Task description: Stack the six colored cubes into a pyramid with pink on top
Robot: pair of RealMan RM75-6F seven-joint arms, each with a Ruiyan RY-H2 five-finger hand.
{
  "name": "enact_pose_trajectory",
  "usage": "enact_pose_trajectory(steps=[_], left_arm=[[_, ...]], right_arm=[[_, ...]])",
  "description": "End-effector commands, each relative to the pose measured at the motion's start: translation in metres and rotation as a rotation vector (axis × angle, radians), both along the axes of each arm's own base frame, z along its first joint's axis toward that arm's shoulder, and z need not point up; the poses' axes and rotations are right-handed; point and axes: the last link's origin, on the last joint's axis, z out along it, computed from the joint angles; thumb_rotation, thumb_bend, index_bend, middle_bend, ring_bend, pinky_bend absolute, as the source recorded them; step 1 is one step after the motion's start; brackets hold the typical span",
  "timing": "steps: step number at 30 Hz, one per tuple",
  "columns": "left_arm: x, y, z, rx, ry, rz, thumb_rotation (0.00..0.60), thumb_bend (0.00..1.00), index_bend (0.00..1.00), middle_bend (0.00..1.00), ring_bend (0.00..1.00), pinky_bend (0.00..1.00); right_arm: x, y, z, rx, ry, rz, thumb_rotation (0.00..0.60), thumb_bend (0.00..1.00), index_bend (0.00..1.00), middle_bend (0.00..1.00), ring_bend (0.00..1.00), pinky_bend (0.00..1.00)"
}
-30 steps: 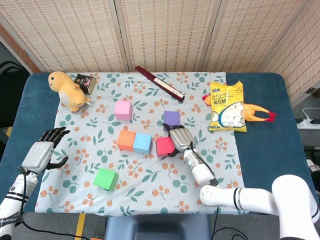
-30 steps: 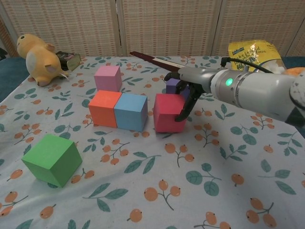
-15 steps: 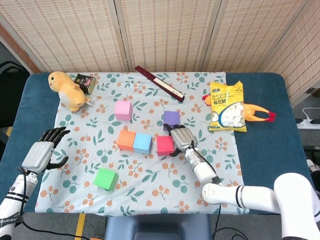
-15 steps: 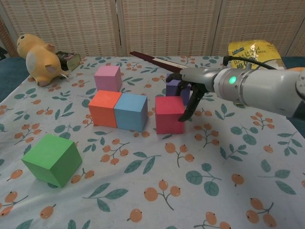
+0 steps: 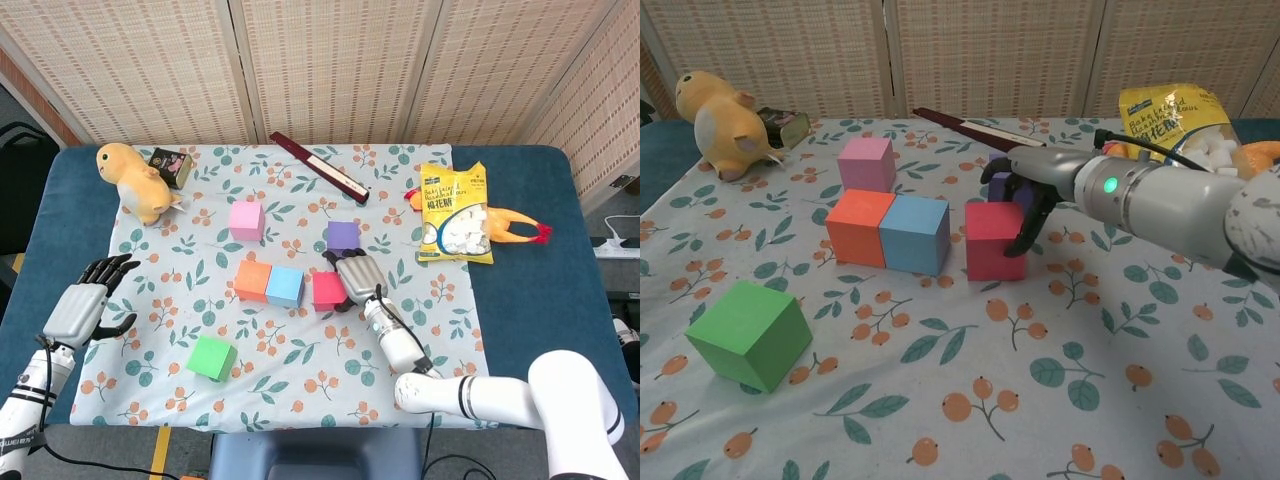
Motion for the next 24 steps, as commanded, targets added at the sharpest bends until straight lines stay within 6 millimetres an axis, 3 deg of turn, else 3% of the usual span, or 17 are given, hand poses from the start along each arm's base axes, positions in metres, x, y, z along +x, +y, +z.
enact_pose_trajectory(steps=[1, 24], left_arm=[[-0.0001, -0.0005, 0.0003, 0.001, -0.001, 0.0, 0.6, 0.34, 0.11, 0.03, 0.0, 0.08], [-0.0024, -0.0032, 0.0009, -0.004, -0.01, -0.003, 0.6, 0.34, 0.09, 0.02, 0.0, 0.08]], right_arm=[[0.0019, 0.0001, -0.002, -0.009, -0.017, -0.005, 0.6, 0.05, 0.16, 0.4, 0.18, 0.14], [0.011, 0.0028, -0.0103, -0.026, -0.071, -0.054, 0.6, 0.06, 0.15, 0.41, 0.19, 0.14]])
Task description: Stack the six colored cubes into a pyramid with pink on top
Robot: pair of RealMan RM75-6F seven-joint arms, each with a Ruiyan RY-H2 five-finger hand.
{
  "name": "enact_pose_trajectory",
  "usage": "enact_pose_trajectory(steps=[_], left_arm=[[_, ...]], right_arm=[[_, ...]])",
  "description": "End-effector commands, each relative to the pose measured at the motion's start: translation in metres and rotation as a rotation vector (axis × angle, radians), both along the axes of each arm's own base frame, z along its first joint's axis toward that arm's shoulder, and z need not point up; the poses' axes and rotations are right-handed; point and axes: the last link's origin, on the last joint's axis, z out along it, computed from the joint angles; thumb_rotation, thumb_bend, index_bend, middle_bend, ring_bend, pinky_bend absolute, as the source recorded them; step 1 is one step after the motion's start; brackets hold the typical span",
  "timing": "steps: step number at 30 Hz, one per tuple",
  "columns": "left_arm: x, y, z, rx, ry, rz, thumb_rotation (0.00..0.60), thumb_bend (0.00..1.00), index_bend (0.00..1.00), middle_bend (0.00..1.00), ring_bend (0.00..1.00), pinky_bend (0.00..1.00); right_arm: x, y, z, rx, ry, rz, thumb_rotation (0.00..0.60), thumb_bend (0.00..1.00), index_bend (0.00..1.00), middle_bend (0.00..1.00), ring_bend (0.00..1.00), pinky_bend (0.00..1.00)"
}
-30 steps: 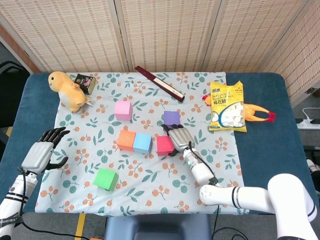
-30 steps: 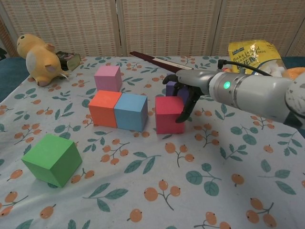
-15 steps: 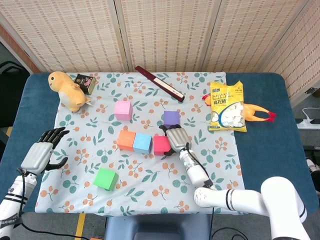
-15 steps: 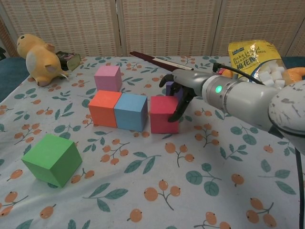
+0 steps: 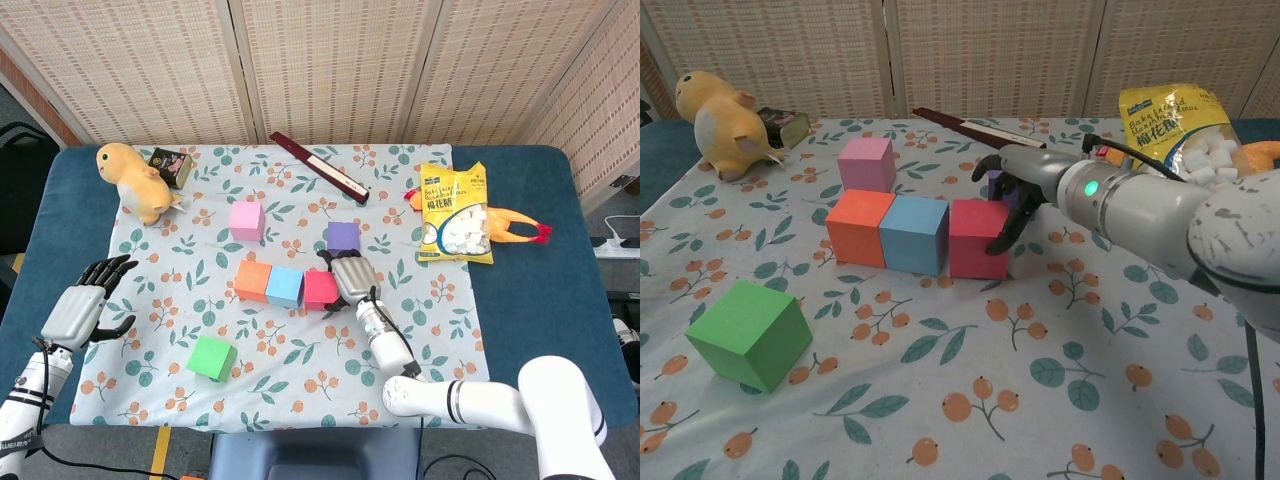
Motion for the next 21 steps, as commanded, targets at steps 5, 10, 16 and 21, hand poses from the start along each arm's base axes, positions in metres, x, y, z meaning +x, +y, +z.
enact_pose_trajectory(steps=[5, 10, 16, 21], left_arm=[[0.0006, -0.0005, -0.0001, 0.0, 0.0, -0.006, 0.6, 0.35, 0.09, 0.02, 0.0, 0.08], [0.0001, -0.0008, 0.0007, 0.002, -0.002, -0.004, 0.6, 0.34, 0.09, 0.02, 0.0, 0.08], [-0.0013, -0.0011, 0.0003, -0.001, -0.001, -0.001, 0.6, 0.34, 0.09, 0.02, 0.0, 0.08], [-0.0021, -0.0011, 0.0001, -0.001, -0.003, 0.001, 0.6, 0.34, 0.08, 0.02, 0.0, 0.08]], right_arm=[[0.0009, 0.0001, -0.0009, -0.003, 0.001, -0.002, 0.6, 0.06, 0.14, 0.41, 0.19, 0.13], [0.0031, -0.0003, -0.0025, -0.002, -0.008, -0.008, 0.6, 0.06, 0.13, 0.41, 0.19, 0.12], [0.0049, -0.0014, -0.0058, 0.001, -0.007, -0.01, 0.6, 0.06, 0.13, 0.41, 0.19, 0.11], [0.0069, -0.0027, -0.0075, -0.001, -0.011, -0.01, 0.6, 0.06, 0.12, 0.41, 0.19, 0.11]])
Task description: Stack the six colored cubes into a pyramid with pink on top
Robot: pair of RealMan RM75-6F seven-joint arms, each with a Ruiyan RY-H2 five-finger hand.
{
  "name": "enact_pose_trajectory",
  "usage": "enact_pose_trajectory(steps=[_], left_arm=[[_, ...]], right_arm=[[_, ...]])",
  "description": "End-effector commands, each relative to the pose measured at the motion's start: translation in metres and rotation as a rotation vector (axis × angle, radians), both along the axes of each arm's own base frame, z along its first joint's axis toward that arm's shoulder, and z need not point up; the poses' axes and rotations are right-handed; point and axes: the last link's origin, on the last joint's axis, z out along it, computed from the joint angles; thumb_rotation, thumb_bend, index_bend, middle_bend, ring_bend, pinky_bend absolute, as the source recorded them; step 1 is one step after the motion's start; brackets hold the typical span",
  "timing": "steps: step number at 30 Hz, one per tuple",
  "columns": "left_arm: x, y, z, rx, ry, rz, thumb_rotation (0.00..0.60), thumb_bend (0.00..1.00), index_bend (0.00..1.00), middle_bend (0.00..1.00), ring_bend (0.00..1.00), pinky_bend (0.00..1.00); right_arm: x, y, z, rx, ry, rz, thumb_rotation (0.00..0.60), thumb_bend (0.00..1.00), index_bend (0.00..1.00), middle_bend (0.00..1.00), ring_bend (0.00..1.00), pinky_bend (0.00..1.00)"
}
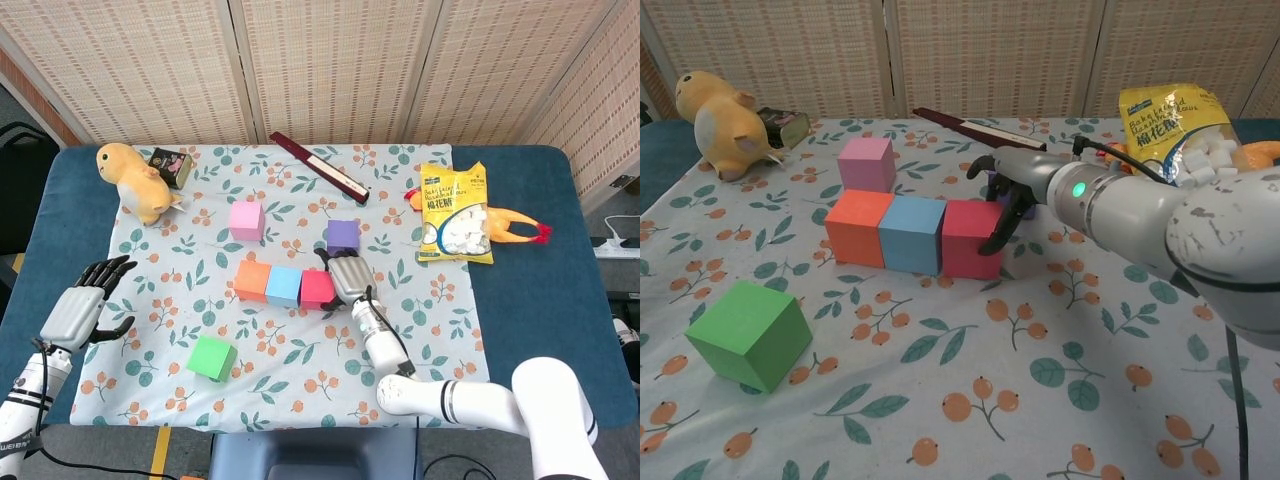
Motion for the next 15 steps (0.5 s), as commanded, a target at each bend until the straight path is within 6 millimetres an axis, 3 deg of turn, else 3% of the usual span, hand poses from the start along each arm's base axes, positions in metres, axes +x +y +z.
enact_pose_trajectory(steps=[1, 15], left_arm=[[-0.0002, 0.0001, 0.0001, 0.0, 0.0, 0.0, 0.6, 0.34, 0.08, 0.02, 0.0, 0.08], [-0.0033, 0.0, 0.0004, -0.003, 0.0, 0.009, 0.6, 0.34, 0.07, 0.01, 0.0, 0.08]], right_arm=[[0.0003, -0.0001, -0.0003, 0.0, 0.0, 0.001, 0.6, 0.06, 0.12, 0.41, 0.19, 0.11], [0.01, -0.0021, -0.0038, -0.008, -0.007, 0.013, 0.6, 0.06, 0.11, 0.41, 0.19, 0.1]])
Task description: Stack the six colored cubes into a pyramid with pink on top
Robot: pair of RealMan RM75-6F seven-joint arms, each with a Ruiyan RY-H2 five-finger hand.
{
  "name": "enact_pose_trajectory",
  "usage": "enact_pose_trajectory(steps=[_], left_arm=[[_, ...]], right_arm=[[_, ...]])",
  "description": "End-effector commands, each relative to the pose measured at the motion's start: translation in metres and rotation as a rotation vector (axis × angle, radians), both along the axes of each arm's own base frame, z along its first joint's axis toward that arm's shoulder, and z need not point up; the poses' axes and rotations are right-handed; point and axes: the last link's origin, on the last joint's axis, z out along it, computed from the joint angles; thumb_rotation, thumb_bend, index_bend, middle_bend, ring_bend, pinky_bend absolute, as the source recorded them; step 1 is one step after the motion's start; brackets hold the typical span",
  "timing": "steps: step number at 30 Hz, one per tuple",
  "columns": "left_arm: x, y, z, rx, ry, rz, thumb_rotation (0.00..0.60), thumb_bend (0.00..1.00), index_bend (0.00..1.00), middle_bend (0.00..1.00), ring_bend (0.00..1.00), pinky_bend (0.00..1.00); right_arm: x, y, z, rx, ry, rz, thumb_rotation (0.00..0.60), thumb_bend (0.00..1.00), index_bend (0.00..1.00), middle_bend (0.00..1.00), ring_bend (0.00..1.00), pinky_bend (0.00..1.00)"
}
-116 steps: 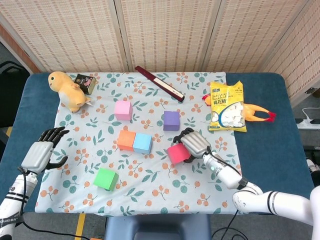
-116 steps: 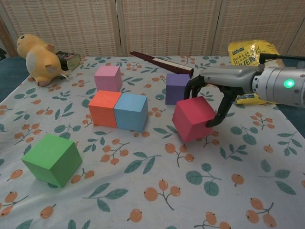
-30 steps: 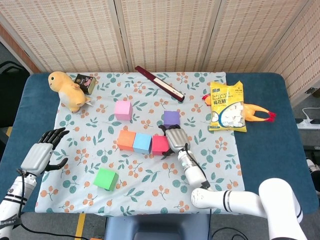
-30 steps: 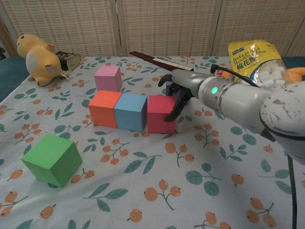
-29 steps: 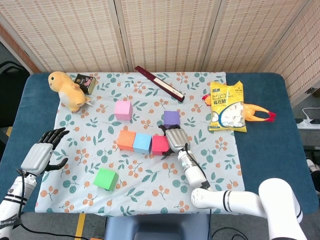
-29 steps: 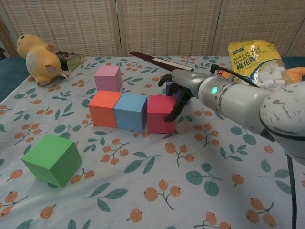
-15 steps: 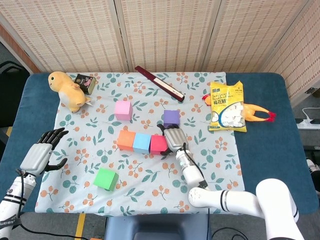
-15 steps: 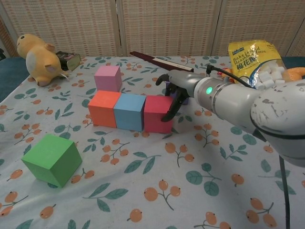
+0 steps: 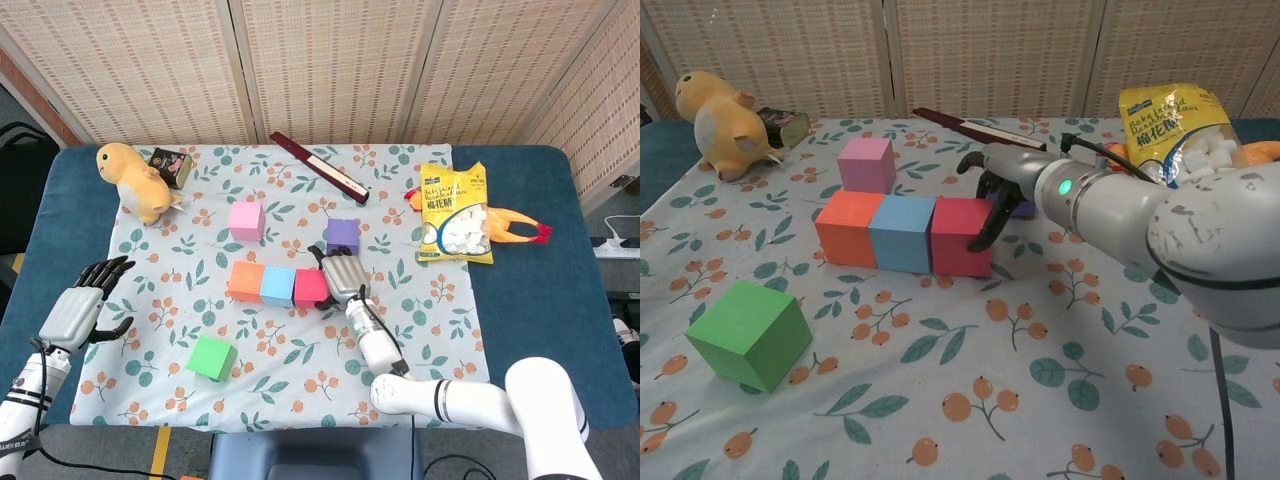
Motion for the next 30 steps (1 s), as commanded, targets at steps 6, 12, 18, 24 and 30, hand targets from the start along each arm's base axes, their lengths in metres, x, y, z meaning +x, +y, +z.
enact_pose_trajectory(steps=[6, 12, 18, 24, 30], left_arm=[[-0.0007, -0.0001, -0.0002, -0.001, -0.001, 0.001, 0.6, 0.34, 0.07, 0.01, 0.0, 0.08], [-0.0012, -0.0002, -0.0003, -0.002, -0.002, 0.002, 0.6, 0.34, 0.07, 0.01, 0.0, 0.08], [-0.0015, -0.0005, 0.0004, 0.002, -0.005, 0.003, 0.6, 0.34, 0.07, 0.01, 0.0, 0.08], [-0.0006, -0.0008, 0.0008, 0.004, -0.006, -0.003, 0.6, 0.34, 0.07, 0.01, 0.0, 0.08], [-0.001, -0.0013, 0.0012, 0.006, -0.005, -0.002, 0.6, 0.34, 0.07, 0.01, 0.0, 0.08]], right_arm=[[0.0005, -0.0007, -0.0031, 0.005, 0.006, -0.001, 0.6, 0.06, 0.1, 0.41, 0.19, 0.1], [0.0011, 0.0001, -0.0053, 0.009, 0.012, 0.003, 0.6, 0.06, 0.07, 0.41, 0.19, 0.08], [0.0017, 0.0016, -0.0046, 0.011, 0.012, 0.011, 0.6, 0.06, 0.0, 0.34, 0.14, 0.06], [0.001, 0.0027, -0.0034, 0.015, 0.014, 0.012, 0.6, 0.06, 0.0, 0.27, 0.11, 0.06], [0.0017, 0.004, -0.0035, 0.019, 0.014, 0.014, 0.6, 0.06, 0.0, 0.27, 0.11, 0.05]])
